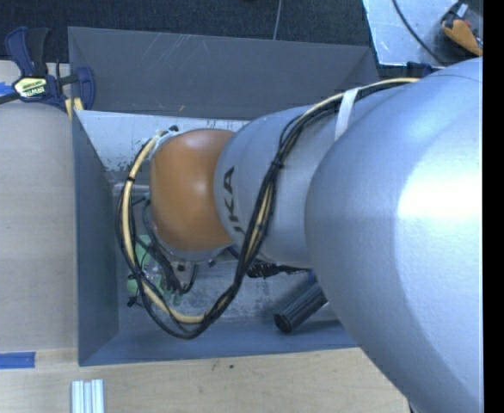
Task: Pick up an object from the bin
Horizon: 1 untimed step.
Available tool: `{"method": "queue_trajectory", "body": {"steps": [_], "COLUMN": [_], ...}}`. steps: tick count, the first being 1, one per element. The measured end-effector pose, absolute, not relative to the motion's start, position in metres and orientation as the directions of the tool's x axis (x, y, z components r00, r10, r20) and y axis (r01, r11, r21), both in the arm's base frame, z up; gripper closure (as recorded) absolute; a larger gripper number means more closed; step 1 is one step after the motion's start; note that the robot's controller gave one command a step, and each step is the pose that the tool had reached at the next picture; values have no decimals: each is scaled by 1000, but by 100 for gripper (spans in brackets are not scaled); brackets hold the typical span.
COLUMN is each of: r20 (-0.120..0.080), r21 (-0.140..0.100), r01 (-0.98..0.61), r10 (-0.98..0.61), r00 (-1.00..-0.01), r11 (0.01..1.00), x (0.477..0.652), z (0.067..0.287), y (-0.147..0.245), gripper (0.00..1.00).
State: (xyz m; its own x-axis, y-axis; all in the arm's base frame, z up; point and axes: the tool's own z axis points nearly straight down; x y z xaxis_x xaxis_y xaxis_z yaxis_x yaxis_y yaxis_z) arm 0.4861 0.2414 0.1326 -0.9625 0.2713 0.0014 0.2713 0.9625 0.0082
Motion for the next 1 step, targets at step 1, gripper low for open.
{"method": "queue_trajectory", "body": {"steps": [1], "r20": [3], "r21": [6], "r01": [269], "r10": [269], "r00": [-963], "r11": [963], "x": [486], "z": [169], "y": [241], "gripper": [100]}}
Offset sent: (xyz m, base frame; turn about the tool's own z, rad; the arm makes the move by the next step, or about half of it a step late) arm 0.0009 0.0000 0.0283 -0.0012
